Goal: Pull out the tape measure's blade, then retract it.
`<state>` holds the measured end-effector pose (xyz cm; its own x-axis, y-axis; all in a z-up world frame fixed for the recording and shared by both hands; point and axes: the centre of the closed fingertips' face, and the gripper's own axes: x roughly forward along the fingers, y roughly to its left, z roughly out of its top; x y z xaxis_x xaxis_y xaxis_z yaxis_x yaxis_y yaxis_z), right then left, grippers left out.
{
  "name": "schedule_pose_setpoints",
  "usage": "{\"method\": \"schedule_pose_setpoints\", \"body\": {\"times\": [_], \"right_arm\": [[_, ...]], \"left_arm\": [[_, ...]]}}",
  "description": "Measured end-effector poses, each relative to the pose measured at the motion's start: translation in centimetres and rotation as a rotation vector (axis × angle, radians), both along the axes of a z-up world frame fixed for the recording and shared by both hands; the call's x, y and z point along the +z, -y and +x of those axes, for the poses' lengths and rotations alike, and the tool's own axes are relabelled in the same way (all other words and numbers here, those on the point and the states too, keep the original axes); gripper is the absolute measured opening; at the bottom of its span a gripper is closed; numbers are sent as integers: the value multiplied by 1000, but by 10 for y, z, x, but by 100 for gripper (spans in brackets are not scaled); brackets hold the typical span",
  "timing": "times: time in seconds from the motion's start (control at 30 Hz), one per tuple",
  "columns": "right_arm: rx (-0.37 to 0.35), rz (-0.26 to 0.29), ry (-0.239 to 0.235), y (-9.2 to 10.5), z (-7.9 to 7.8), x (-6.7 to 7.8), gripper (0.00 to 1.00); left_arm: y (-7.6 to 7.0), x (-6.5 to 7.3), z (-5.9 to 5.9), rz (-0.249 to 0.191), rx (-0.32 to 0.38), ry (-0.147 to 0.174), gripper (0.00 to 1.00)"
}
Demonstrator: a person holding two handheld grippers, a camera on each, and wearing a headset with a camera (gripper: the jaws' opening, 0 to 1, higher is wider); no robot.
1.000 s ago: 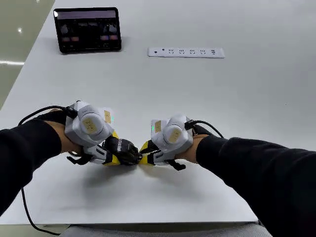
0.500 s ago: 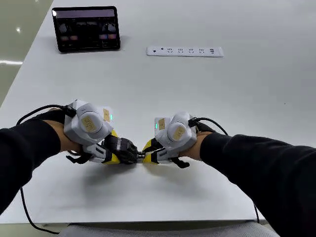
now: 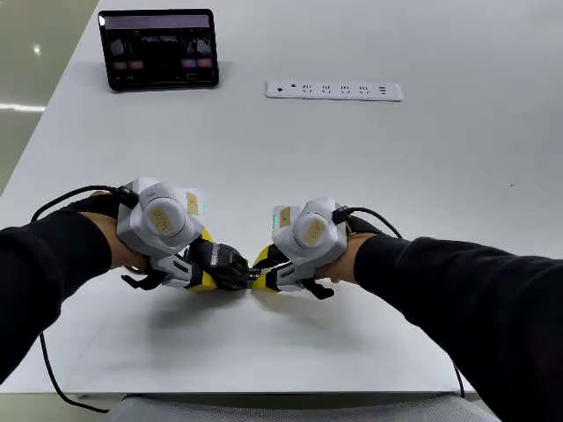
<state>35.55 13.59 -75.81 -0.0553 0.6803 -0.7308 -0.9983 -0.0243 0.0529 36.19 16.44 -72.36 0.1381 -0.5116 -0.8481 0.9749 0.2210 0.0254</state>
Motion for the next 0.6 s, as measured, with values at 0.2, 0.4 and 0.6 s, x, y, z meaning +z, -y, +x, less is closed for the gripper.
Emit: {"method": "schedule_pose_setpoints", "body": {"times": [0.2,0.4,0.6], "right_arm": [[11,-7,12,1,1,-1,11],[-1,-13,5,3,0,0,10],[2,-16,4,4,0,0,10]], "left_arm": [[-1,0,0,6,-5,3,31],[-1,0,0,-1,6,-4,31],[-1,0,-1,-9,10,-4,31]]}}
